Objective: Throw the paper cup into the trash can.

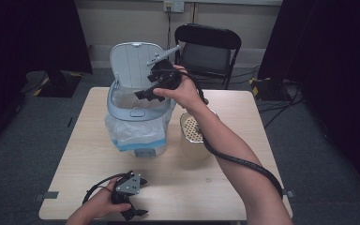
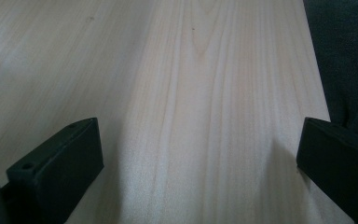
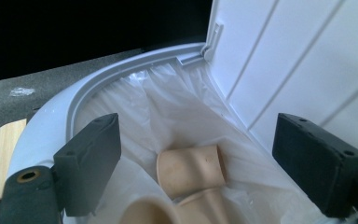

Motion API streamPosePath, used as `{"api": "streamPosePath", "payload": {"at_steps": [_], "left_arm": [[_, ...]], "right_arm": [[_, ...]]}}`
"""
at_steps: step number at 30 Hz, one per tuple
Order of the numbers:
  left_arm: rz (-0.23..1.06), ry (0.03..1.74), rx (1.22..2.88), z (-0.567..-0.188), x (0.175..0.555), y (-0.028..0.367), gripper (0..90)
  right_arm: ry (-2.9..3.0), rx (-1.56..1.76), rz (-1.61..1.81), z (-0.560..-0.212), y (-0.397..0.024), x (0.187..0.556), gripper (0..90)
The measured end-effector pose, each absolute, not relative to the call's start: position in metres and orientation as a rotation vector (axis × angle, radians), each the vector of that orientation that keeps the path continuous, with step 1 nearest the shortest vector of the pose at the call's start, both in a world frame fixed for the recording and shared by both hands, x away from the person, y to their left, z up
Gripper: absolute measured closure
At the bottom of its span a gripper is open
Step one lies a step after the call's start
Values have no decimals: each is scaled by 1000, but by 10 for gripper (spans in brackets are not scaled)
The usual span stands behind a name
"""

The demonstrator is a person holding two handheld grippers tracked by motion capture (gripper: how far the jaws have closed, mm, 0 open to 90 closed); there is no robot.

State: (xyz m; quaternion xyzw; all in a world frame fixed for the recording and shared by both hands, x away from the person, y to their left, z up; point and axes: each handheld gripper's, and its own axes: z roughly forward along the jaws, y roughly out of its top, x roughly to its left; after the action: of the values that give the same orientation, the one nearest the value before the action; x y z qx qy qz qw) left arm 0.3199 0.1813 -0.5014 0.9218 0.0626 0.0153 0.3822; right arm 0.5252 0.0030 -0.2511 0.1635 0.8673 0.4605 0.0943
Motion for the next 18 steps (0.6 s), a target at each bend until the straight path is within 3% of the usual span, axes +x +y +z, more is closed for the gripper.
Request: {"api": "streamPosePath", "payload": {"at_steps": [18], "left_arm": [[41,158,2352,-501,320,181,0]], "right_arm": [[2519,622,1312,-258,-47,548,170]]}}
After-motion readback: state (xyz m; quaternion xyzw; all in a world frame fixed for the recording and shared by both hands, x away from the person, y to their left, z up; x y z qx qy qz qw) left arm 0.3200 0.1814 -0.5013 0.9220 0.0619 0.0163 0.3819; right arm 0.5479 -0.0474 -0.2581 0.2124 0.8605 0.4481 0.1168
